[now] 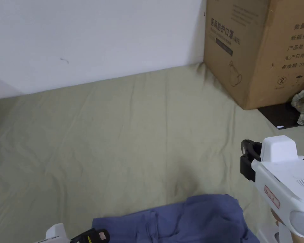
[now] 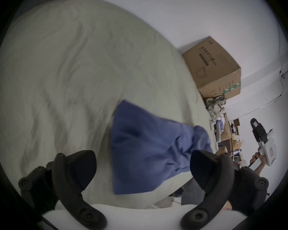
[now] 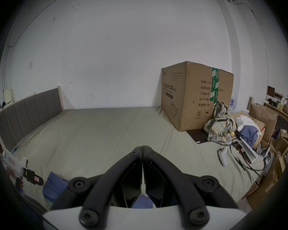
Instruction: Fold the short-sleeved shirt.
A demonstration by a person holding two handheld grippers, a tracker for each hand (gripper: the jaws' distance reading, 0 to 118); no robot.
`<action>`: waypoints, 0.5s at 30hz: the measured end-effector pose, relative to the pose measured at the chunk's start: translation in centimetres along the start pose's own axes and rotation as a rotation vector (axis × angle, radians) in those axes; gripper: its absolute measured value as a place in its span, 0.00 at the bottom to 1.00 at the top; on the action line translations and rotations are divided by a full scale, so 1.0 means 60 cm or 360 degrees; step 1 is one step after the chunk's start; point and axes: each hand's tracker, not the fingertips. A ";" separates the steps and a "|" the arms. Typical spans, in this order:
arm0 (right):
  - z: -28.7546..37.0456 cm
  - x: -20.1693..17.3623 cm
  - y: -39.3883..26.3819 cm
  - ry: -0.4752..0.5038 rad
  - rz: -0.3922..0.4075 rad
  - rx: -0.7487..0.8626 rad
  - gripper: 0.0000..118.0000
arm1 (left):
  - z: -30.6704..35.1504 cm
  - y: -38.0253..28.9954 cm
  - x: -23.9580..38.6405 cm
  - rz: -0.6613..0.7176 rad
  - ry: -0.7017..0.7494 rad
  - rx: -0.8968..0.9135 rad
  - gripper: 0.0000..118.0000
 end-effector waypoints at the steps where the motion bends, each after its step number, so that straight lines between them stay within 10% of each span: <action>1: -0.001 -0.002 -0.002 0.0002 -0.0003 -0.0005 0.00 | -0.007 -0.005 -0.004 -0.0013 0.0002 0.0004 0.97; 15: -0.009 0.002 -0.012 -0.0022 -0.0012 -0.0067 0.00 | -0.048 -0.024 0.012 -0.0204 0.0121 0.0068 0.33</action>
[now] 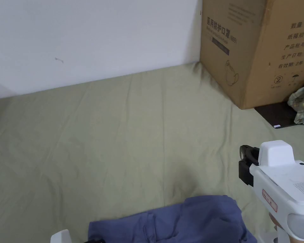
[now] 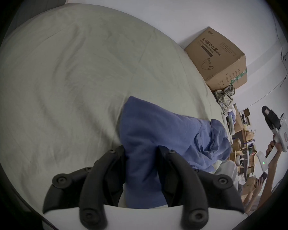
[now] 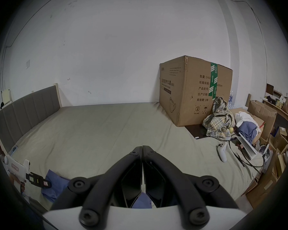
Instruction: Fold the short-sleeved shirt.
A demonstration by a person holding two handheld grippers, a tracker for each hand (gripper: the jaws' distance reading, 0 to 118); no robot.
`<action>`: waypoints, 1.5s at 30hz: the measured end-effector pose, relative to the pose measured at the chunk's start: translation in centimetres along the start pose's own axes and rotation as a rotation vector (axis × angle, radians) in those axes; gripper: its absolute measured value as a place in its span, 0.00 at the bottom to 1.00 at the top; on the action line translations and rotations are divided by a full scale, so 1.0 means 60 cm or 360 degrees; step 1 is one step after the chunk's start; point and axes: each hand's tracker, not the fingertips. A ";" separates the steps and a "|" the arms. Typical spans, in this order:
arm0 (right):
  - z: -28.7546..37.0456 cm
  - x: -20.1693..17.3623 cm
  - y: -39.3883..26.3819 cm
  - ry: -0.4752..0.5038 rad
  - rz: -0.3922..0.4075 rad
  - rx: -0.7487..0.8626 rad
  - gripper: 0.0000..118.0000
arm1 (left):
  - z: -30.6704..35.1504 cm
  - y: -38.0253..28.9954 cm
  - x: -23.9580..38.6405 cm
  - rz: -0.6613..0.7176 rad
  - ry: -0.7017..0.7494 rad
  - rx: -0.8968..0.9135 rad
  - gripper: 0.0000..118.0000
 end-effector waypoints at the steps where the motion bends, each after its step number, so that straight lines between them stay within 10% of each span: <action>1: 0.002 0.001 0.001 -0.0003 -0.0003 0.0005 0.00 | -0.004 -0.001 0.007 -0.0038 0.0032 -0.0002 0.30; 7: 0.007 0.010 0.002 -0.0012 -0.0022 0.0015 0.00 | 0.002 -0.003 0.024 -0.0112 0.0081 0.0026 0.10; 29: 0.025 0.007 0.013 0.0041 -0.0010 0.0073 0.00 | 0.212 0.047 0.069 -0.0218 0.0372 0.0228 0.08; 45: 0.028 0.040 0.004 0.0005 -0.0028 0.0053 0.00 | -0.054 0.030 0.387 -0.0545 0.0061 -0.0194 0.08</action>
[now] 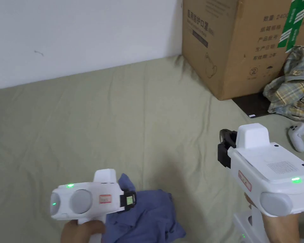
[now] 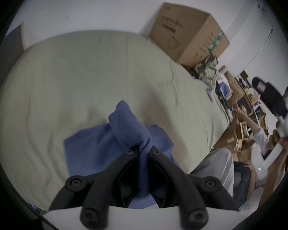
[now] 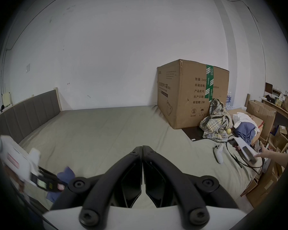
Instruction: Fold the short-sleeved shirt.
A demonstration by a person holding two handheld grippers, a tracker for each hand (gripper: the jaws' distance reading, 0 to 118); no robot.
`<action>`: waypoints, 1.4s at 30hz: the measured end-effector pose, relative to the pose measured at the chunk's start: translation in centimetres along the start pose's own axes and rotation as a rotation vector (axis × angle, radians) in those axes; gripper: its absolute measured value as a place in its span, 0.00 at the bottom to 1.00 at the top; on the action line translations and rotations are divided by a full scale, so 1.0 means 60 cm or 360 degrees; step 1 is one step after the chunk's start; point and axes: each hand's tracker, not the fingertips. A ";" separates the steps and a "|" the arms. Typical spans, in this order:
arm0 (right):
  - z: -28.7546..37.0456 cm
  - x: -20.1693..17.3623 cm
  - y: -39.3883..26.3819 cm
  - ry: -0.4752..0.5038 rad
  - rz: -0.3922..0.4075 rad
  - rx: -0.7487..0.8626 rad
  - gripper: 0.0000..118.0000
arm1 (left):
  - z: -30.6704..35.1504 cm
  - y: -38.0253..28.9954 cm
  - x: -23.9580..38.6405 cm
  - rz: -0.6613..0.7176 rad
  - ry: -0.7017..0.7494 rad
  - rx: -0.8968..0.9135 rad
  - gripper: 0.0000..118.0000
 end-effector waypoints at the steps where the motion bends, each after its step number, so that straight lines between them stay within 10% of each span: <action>1: 0.000 0.003 -0.002 -0.0006 0.0000 -0.0002 0.00 | -0.026 -0.004 0.010 -0.0015 -0.0003 -0.0044 0.08; 11: 0.002 0.018 -0.019 -0.0044 0.0013 -0.0047 0.00 | -0.147 -0.036 0.057 -0.0051 0.0088 -0.0213 0.09; 13: 0.002 0.019 -0.019 -0.0044 0.0006 -0.0047 0.00 | -0.120 -0.031 0.064 -0.0079 0.0033 -0.0159 0.26; 17: 0.003 0.016 -0.012 -0.0040 -0.0007 -0.0036 0.00 | -0.039 -0.027 0.070 -0.0063 -0.0112 0.0086 0.96; 22: 0.010 0.009 0.001 -0.0026 -0.0001 0.0000 0.00 | 0.036 -0.032 0.034 -0.0060 0.0069 0.0448 1.00; 26: 0.011 0.006 0.005 -0.0015 0.0000 0.0015 0.00 | 0.040 -0.048 -0.008 -0.0023 0.0335 0.0571 0.79; 30: 0.011 0.004 0.005 -0.0012 0.0003 0.0015 0.00 | 0.012 -0.078 -0.042 0.0004 0.0352 0.0626 0.05; 42: 0.014 0.031 -0.003 -0.0049 0.0002 -0.0017 0.00 | -0.104 -0.135 0.055 -0.0239 0.0241 0.0469 0.00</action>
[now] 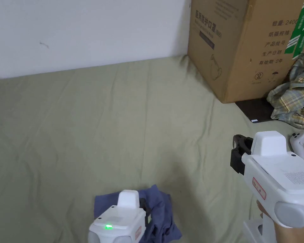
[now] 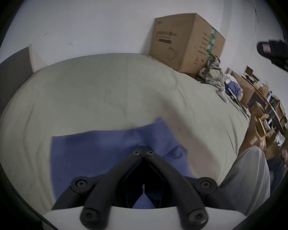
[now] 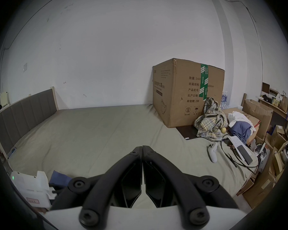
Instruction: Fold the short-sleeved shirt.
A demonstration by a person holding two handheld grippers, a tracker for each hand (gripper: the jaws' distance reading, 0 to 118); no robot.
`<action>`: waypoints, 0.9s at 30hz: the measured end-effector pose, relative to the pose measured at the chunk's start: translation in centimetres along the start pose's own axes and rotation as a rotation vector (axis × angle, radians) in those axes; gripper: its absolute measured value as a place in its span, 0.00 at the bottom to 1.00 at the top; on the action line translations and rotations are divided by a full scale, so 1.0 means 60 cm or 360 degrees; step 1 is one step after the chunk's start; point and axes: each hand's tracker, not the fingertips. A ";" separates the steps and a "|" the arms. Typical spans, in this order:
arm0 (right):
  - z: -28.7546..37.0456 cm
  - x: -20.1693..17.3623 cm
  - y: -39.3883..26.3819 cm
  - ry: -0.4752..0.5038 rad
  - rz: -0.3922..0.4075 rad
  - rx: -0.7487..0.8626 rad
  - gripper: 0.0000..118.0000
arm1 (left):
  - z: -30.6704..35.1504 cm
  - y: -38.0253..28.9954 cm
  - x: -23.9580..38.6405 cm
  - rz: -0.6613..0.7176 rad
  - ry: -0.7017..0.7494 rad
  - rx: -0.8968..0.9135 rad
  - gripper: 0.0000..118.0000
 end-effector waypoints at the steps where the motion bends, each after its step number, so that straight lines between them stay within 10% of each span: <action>1: -0.001 0.005 -0.002 -0.0010 -0.0002 -0.0004 0.00 | -0.009 0.001 0.012 -0.0010 -0.0035 -0.0027 0.00; 14: 0.005 0.037 -0.013 -0.0075 -0.0027 -0.0033 0.00 | -0.071 -0.012 0.069 -0.0095 0.0004 -0.0183 0.00; 27: 0.049 -0.037 0.045 0.0049 -0.0002 0.0175 0.00 | 0.194 0.159 -0.018 -0.0177 0.0103 0.0611 0.00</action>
